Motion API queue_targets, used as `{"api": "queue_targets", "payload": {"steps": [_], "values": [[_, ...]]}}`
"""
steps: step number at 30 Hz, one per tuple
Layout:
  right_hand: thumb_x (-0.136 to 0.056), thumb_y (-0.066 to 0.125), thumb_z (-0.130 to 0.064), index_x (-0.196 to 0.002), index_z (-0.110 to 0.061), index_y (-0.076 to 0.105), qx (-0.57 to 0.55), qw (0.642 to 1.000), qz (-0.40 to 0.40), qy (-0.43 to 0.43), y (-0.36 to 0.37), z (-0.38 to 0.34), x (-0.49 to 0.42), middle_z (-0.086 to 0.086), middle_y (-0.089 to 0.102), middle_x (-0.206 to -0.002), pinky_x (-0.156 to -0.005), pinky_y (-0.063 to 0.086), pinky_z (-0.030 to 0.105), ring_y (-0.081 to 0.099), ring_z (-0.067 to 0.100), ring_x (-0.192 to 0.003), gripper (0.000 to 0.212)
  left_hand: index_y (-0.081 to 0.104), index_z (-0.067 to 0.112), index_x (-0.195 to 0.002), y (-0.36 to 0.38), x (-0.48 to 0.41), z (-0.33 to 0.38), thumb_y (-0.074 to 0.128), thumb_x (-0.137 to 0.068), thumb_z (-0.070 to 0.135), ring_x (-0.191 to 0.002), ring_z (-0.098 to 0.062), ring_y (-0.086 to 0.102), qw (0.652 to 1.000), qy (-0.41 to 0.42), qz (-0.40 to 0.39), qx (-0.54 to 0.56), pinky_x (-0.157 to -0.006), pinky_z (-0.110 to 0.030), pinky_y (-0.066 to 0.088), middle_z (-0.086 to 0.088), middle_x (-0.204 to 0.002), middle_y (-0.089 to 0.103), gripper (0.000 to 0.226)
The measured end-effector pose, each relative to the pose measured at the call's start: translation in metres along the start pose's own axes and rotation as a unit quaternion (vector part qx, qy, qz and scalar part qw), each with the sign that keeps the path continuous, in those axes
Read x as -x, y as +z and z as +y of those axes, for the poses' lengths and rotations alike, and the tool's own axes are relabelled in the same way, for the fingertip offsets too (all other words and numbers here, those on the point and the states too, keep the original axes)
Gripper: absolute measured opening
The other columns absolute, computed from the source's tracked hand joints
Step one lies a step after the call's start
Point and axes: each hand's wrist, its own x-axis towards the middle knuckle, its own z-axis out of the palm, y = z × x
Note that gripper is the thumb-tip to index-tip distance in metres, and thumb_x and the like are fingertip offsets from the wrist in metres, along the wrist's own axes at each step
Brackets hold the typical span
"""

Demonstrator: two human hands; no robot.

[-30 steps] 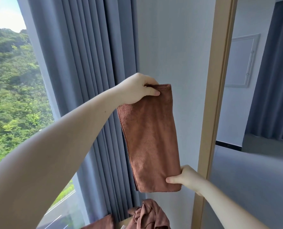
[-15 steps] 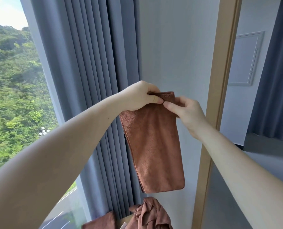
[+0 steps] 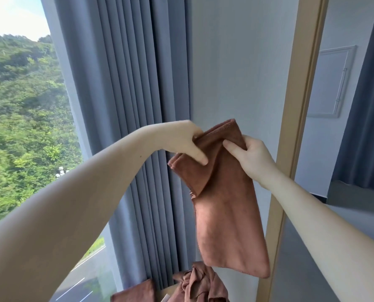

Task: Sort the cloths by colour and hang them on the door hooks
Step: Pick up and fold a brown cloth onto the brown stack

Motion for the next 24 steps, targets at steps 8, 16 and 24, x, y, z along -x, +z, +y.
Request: {"api": "queue_targets", "payload": {"steps": [8, 16, 24], "values": [[-0.100, 0.062, -0.041, -0.089, -0.036, 0.069, 0.054, 0.998, 0.017, -0.015, 0.001, 0.019, 0.005, -0.020, 0.072, -0.084, -0.067, 0.045, 0.010, 0.065, -0.008, -0.077, 0.014, 0.075, 0.020, -0.090, 0.008, 0.017, -0.023, 0.072, -0.088, 0.024, -0.078, -0.012, 0.076, 0.993, -0.063, -0.010, 0.102, -0.069, -0.022, 0.060, 0.002, -0.084, 0.077, 0.005], [-0.101, 0.061, -0.040, -0.098, -0.019, 0.074, -0.092, 0.994, 0.049, 0.045, 0.015, 0.018, 0.006, 0.000, 0.078, -0.102, -0.086, 0.058, 0.029, 0.073, 0.013, -0.096, 0.024, 0.071, 0.019, -0.114, 0.074, 0.024, -0.025, 0.060, -0.102, 0.040, -0.105, -0.018, 0.074, 0.748, -0.080, 0.214, 0.623, -0.089, -0.032, 0.060, -0.002, -0.110, 0.078, 0.026], [-0.100, 0.064, -0.035, -0.089, -0.020, 0.071, -0.020, 0.999, -0.022, 0.037, 0.037, 0.030, 0.010, -0.006, 0.074, -0.088, -0.079, 0.052, 0.032, 0.069, 0.014, -0.084, 0.020, 0.075, 0.023, -0.102, 0.095, 0.036, -0.042, 0.050, -0.104, 0.049, -0.092, -0.014, 0.074, 0.792, -0.138, 0.305, 0.510, -0.088, -0.034, 0.060, 0.001, -0.100, 0.079, 0.036]]}}
